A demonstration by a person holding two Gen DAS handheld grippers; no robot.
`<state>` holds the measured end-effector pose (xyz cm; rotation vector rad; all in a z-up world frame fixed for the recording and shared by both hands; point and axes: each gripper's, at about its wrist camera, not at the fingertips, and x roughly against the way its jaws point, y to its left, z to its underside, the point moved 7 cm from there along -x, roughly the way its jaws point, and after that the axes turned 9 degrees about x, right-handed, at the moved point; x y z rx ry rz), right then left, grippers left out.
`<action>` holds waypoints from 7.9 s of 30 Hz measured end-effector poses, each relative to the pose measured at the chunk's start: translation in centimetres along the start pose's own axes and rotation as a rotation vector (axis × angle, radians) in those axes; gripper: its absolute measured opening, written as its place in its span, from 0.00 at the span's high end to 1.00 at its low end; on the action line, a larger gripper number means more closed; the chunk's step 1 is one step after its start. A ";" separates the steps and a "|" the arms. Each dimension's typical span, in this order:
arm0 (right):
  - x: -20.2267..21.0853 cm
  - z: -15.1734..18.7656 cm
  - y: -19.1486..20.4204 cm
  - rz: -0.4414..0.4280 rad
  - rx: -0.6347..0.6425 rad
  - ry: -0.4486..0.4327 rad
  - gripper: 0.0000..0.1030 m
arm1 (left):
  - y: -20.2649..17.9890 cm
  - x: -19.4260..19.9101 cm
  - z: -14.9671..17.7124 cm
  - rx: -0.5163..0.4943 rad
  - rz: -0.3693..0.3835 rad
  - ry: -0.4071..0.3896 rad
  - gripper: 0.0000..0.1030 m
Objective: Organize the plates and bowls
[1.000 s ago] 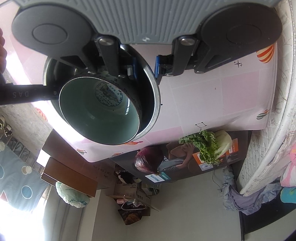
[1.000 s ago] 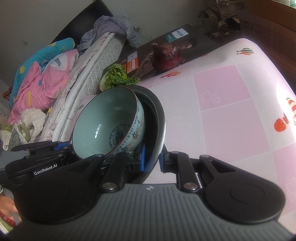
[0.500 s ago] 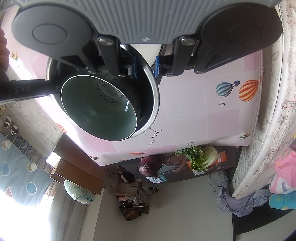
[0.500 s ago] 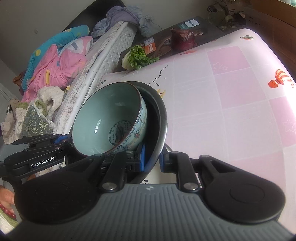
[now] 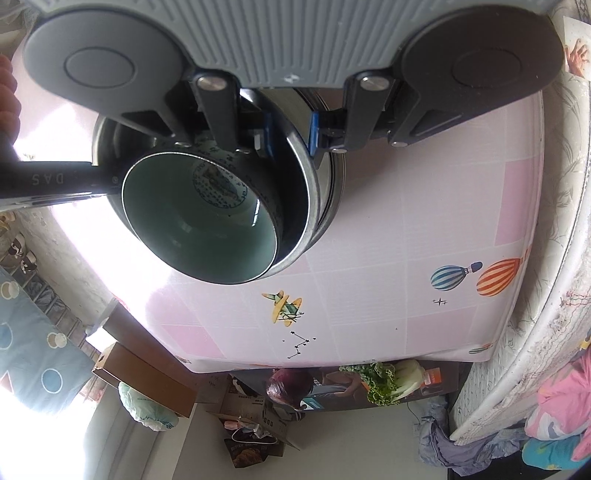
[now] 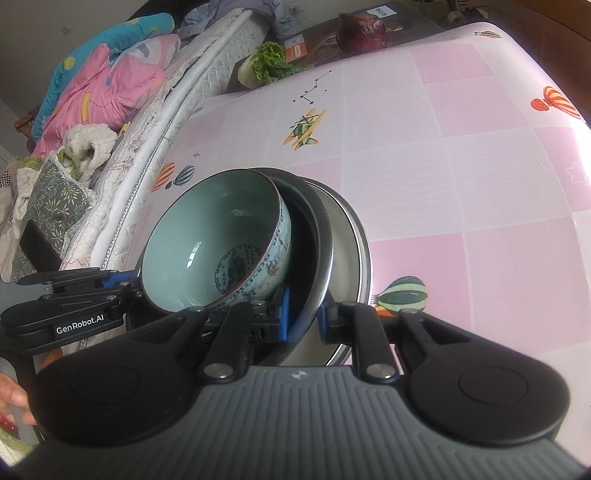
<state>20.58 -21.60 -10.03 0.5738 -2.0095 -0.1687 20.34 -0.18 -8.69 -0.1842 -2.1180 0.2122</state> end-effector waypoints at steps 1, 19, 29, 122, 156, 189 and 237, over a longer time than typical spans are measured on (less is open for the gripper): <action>-0.1 0.2 0.0 0.004 0.000 0.002 0.85 | 0.0 -0.1 0.2 -0.001 -0.001 0.003 0.81; 0.2 0.1 0.1 0.058 0.027 -0.013 0.79 | -0.3 3.0 0.7 -0.037 -0.017 -0.092 0.69; 4.1 0.3 -0.9 0.056 -0.013 -0.135 0.41 | 0.8 7.2 0.8 0.028 -0.020 -0.179 0.41; 10.9 8.7 5.2 0.485 0.069 -0.191 0.01 | -1.2 8.0 7.1 0.064 -0.254 -0.063 0.00; 10.4 9.0 6.0 0.474 0.081 -0.176 0.01 | -0.7 8.0 7.5 0.075 -0.249 -0.057 0.00; 9.9 9.6 5.9 0.465 0.078 -0.168 0.01 | -0.7 8.0 7.7 0.075 -0.250 -0.054 0.00; 10.0 9.2 5.8 0.461 0.081 -0.157 0.01 | -0.4 8.0 7.6 0.082 -0.257 -0.052 0.00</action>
